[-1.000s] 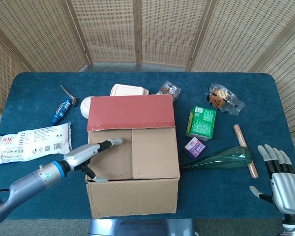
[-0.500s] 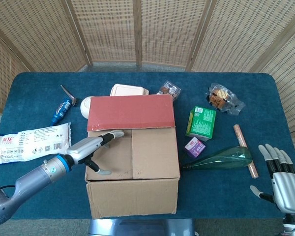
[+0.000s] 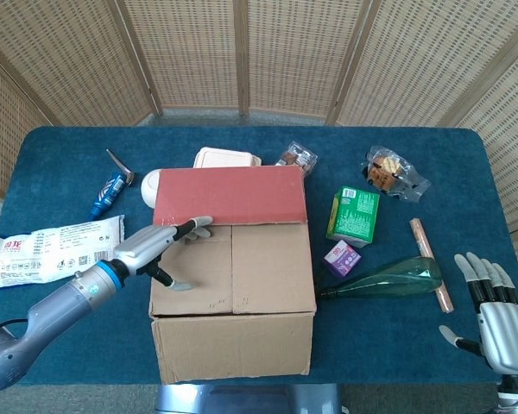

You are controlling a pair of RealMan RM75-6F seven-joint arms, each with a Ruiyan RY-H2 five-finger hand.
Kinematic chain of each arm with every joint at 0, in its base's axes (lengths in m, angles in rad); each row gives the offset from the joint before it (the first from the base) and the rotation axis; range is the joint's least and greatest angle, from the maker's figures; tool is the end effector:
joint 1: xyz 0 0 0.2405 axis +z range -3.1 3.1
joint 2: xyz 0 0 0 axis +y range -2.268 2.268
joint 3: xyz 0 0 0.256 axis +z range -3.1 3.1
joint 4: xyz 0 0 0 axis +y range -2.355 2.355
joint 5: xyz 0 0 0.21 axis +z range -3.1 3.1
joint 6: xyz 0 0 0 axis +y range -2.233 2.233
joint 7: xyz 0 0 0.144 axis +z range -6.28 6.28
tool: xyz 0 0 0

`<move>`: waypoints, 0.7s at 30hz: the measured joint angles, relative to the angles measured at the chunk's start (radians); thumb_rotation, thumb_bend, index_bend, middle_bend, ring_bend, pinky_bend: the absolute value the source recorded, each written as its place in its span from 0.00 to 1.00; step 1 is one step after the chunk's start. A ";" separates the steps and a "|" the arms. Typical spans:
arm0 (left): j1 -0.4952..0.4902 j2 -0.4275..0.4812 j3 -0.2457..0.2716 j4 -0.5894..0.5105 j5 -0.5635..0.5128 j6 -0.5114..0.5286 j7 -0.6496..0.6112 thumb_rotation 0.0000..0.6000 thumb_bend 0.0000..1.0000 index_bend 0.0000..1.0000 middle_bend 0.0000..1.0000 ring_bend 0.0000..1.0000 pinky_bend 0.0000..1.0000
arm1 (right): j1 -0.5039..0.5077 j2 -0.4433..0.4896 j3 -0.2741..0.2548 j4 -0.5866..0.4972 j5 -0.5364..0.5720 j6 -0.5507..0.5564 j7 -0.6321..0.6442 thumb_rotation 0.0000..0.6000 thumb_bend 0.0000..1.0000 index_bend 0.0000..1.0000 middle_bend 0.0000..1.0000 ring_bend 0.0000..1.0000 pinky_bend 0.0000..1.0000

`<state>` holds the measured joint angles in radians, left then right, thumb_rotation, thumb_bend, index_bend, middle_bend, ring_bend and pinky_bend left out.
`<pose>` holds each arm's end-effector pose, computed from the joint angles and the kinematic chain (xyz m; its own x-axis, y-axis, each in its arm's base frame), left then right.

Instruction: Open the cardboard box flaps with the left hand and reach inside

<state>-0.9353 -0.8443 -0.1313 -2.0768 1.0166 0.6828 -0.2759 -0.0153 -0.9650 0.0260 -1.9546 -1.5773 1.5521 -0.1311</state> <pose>-0.0843 0.3105 0.1166 0.1097 0.6216 0.7756 0.9610 -0.2657 0.0771 -0.2564 -0.1451 0.1817 0.3460 0.0022 0.9382 -0.9382 -0.0010 0.3460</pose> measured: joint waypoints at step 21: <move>-0.018 0.069 -0.088 0.036 -0.142 0.096 0.176 1.00 0.09 0.00 0.00 0.00 0.01 | 0.008 -0.010 0.000 0.002 0.017 -0.020 -0.023 1.00 0.00 0.00 0.00 0.00 0.00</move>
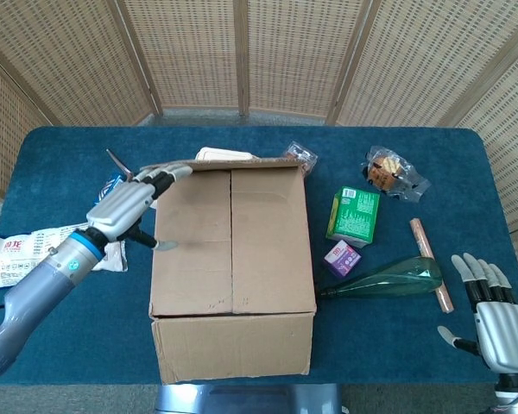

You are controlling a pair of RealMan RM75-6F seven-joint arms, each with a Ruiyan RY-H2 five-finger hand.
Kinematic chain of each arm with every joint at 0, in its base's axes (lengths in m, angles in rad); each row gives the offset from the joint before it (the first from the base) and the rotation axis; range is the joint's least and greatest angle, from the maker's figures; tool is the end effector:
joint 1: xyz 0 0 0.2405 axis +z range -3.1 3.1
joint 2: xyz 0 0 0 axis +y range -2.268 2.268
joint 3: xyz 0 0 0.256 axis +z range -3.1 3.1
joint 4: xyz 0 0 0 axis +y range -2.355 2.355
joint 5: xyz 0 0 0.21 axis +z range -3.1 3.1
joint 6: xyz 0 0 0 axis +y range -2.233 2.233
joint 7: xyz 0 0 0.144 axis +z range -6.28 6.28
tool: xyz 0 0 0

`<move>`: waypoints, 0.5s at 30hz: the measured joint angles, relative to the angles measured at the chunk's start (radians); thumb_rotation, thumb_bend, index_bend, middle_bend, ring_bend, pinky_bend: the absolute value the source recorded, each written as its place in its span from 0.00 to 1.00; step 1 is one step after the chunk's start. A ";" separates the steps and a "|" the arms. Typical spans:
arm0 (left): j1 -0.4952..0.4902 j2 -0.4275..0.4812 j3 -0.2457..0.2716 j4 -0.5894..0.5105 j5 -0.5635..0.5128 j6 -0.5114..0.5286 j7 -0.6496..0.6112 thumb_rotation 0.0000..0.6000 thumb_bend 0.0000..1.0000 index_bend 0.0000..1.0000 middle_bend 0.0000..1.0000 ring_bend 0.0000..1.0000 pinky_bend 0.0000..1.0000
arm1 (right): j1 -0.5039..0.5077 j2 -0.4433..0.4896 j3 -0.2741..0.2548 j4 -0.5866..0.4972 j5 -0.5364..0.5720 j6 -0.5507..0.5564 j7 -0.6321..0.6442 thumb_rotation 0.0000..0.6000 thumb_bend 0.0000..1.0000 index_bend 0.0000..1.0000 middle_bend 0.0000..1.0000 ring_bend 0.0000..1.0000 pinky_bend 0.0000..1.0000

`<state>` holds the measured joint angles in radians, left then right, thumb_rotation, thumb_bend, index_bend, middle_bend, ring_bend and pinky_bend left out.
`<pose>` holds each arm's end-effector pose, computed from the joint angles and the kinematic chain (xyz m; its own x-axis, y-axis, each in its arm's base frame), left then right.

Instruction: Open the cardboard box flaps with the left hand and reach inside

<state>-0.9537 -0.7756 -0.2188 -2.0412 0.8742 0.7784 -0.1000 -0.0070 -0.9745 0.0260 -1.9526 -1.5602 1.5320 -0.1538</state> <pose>-0.0708 0.3461 0.1647 0.1910 0.3962 0.8981 0.9478 -0.3124 -0.0637 -0.2581 -0.1472 0.1771 0.3597 -0.0172 0.9329 -0.9330 0.0052 0.3599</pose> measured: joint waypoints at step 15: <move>-0.071 -0.220 0.000 0.226 -0.155 0.098 0.209 1.00 0.09 0.00 0.00 0.00 0.00 | 0.006 -0.004 0.006 0.004 0.023 -0.009 -0.003 1.00 0.00 0.00 0.00 0.00 0.00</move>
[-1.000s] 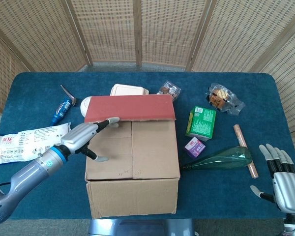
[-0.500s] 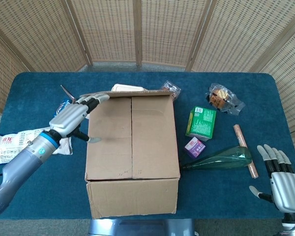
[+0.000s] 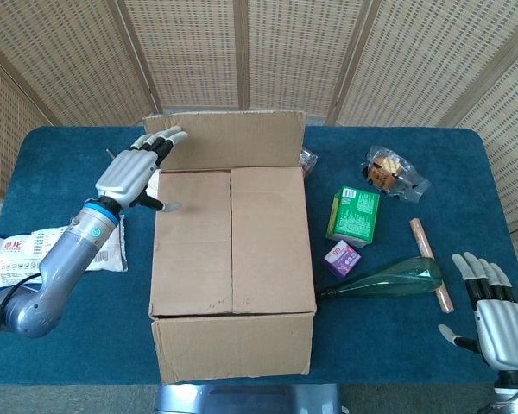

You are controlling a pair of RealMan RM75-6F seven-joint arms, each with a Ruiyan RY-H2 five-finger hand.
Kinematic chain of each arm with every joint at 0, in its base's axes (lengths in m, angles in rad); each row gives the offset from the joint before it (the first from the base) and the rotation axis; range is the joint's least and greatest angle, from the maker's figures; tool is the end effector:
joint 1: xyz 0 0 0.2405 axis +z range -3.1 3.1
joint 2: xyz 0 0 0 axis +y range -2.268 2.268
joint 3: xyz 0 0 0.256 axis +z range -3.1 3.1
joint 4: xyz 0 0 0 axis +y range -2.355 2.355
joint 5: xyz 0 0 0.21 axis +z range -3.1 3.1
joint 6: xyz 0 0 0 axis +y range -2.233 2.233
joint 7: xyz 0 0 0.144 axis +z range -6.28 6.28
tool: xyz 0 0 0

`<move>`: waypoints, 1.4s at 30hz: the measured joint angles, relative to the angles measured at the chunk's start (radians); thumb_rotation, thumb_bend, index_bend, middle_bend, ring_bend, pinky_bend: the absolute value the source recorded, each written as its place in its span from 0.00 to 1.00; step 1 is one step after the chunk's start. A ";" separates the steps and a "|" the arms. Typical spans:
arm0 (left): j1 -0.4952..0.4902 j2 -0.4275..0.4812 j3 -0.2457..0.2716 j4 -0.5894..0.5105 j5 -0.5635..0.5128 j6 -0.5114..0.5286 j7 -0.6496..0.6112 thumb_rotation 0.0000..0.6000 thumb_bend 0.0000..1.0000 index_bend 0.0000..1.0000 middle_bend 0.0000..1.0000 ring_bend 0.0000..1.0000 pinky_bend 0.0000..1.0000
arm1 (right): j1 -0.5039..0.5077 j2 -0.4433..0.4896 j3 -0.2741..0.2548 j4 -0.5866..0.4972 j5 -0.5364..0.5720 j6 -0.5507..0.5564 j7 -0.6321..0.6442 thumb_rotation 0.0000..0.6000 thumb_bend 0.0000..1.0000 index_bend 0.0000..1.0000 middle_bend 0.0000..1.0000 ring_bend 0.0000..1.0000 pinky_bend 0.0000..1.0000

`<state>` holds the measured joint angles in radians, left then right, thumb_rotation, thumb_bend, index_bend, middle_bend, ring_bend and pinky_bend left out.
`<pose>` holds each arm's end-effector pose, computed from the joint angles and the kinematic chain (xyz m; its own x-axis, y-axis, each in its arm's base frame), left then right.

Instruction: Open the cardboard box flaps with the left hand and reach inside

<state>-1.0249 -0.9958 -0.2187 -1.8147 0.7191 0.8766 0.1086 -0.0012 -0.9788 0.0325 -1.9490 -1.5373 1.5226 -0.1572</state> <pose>-0.0779 0.3963 0.1406 0.2537 0.2547 0.9332 0.9447 -0.2723 -0.1825 -0.2607 -0.1500 0.1763 0.3613 -0.0216 0.9322 -0.9321 0.0195 0.3617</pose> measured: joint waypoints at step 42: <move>0.078 -0.215 0.077 0.028 0.343 0.061 0.080 1.00 0.09 0.00 0.00 0.00 0.01 | -0.006 0.025 -0.005 -0.010 -0.016 0.013 0.050 1.00 0.00 0.00 0.00 0.00 0.00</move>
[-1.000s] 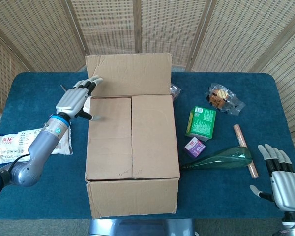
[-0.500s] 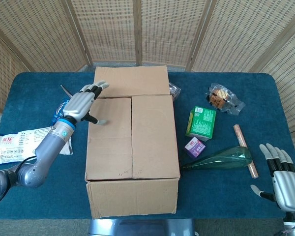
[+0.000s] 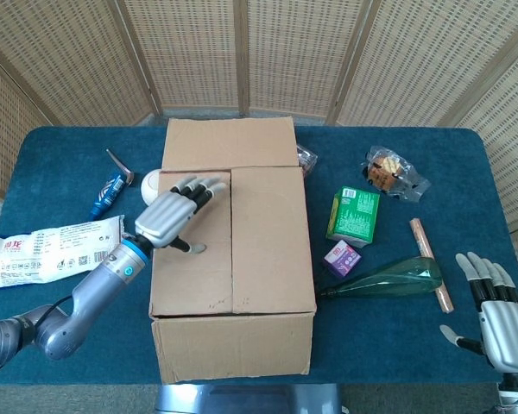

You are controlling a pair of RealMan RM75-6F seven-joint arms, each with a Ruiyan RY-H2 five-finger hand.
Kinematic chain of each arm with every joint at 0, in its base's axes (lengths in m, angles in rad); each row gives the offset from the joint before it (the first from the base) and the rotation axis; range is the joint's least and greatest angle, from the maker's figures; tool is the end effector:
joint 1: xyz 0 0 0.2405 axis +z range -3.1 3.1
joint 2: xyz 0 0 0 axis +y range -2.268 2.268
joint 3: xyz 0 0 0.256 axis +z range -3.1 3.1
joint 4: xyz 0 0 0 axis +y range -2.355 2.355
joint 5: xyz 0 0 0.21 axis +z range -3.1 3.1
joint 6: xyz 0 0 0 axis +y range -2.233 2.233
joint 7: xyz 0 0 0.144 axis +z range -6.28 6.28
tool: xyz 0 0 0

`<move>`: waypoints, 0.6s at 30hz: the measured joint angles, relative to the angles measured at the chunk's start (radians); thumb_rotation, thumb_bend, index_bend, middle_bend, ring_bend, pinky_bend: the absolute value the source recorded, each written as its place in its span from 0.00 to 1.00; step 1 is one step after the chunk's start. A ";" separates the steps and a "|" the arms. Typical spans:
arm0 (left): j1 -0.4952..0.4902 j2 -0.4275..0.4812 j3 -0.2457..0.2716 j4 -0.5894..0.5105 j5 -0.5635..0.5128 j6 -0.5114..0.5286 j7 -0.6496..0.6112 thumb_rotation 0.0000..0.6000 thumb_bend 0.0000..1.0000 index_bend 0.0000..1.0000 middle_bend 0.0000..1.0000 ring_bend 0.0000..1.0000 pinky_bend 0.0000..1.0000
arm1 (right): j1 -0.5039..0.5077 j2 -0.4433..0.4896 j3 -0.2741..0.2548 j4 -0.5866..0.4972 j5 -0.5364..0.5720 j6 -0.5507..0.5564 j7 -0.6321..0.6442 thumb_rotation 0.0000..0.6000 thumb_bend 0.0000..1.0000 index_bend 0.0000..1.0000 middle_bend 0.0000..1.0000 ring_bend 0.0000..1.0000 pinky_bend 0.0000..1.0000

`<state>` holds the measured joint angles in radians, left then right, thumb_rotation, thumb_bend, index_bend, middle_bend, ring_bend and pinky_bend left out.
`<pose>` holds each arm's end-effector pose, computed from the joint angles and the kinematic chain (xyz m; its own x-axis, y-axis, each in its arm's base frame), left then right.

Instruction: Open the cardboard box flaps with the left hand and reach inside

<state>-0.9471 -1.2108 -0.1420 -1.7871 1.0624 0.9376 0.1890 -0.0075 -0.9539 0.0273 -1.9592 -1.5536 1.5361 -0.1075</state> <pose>-0.0777 0.3527 0.0629 0.4090 0.2659 0.8729 0.8262 -0.5141 -0.2305 -0.2587 -0.1474 0.1830 0.3293 -0.0126 0.9442 -0.9441 0.0129 0.3294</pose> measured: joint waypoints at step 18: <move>-0.008 -0.167 -0.035 0.070 0.073 0.063 0.077 1.00 0.09 0.00 0.00 0.00 0.01 | 0.000 0.012 0.001 -0.002 0.002 -0.001 0.026 1.00 0.00 0.00 0.00 0.00 0.00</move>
<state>-0.9553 -1.3778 -0.1770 -1.7170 1.1349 1.0003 0.2662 -0.0074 -0.9420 0.0285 -1.9607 -1.5513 1.5354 -0.0812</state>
